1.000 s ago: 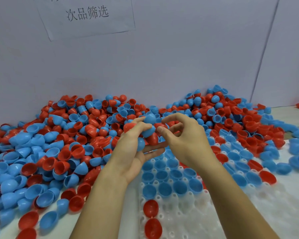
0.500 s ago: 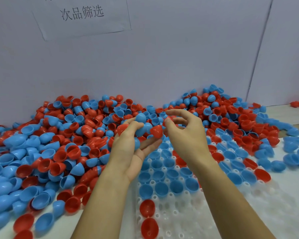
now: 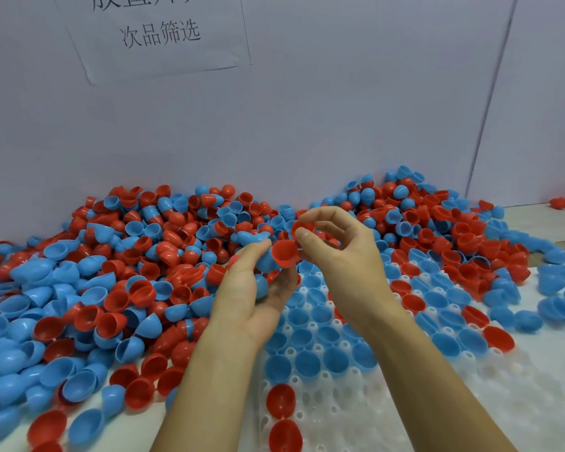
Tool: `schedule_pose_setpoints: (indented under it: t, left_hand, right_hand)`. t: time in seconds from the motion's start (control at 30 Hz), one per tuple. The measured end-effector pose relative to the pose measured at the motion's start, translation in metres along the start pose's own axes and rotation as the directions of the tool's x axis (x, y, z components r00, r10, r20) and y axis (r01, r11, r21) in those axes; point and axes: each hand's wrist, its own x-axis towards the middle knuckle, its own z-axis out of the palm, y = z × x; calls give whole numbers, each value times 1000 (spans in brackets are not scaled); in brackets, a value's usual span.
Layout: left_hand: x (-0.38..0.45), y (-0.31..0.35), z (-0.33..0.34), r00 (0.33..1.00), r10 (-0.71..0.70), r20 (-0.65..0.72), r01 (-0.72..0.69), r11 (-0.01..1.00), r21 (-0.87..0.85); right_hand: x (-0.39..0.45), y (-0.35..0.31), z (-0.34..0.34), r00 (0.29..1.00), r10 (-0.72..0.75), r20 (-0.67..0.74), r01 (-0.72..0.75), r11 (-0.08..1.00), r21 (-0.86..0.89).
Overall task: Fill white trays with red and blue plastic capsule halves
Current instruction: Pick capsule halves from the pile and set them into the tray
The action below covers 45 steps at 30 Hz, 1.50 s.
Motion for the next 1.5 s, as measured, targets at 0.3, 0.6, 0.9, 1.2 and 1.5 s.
schedule_pose_setpoints:
  t: [0.3,0.6,0.9,1.2,1.5]
  left_hand:
    - [5,-10,1,994,-9,113,-1,996,87]
    - [5,-11,4,984,179,11,-179,978,109]
    - [0,-9,4,924,382,-7,-359,877,320]
    - [-6,-5,-11,925,375,-59,-334,879,341]
    - [-23,-10,-25,925,368,-89,-322,888,327]
  right_hand:
    - [-2,3,9,991,-137,6,136,982,-127]
    - [-3,5,13,973,-231,20,222,904,-365]
    - [-3,4,6,987,-145,68,153,735,-660]
    - [-6,-18,-12,977,66,201,107,664,-740]
    - [-33,-50,-23,778,462,426,219,437,-872]
